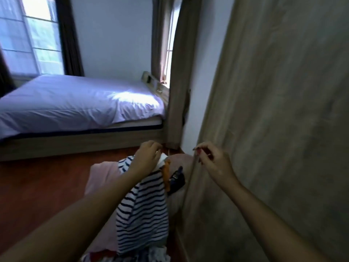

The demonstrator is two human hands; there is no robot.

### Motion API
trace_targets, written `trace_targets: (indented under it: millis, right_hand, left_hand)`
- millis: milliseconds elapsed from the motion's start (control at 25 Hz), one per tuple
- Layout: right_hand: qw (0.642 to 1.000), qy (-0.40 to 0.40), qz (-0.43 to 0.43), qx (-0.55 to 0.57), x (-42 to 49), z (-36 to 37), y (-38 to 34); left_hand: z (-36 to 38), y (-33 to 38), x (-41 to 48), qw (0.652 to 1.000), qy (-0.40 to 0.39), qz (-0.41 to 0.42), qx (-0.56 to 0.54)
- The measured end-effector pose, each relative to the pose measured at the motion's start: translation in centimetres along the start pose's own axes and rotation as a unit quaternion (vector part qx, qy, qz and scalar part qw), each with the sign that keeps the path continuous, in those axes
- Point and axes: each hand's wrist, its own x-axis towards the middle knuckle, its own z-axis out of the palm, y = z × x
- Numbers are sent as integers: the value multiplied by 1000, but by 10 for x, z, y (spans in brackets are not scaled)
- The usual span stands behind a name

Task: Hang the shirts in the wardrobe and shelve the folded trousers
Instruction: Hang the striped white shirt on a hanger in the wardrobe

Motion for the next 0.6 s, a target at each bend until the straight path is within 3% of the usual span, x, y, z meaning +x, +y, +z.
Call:
trace_targets:
  millis: [120,200,440,600]
  right_hand:
    - [995,-80,63,-14,32,97,23]
    - [989,-86,119,-32,48,147,40]
    - [961,-105,184,-175,93,223,83]
    - [964,-73,217,-134,102,231,84]
  left_hand:
    - [-20,-100,-2,984,-25,-172,33]
    - [-23,-142,-1,972,-47,-227,45]
    - [-3,-191,5,952,-130,-279,9]
    - [5,-201,15,939,-170,-299,-23]
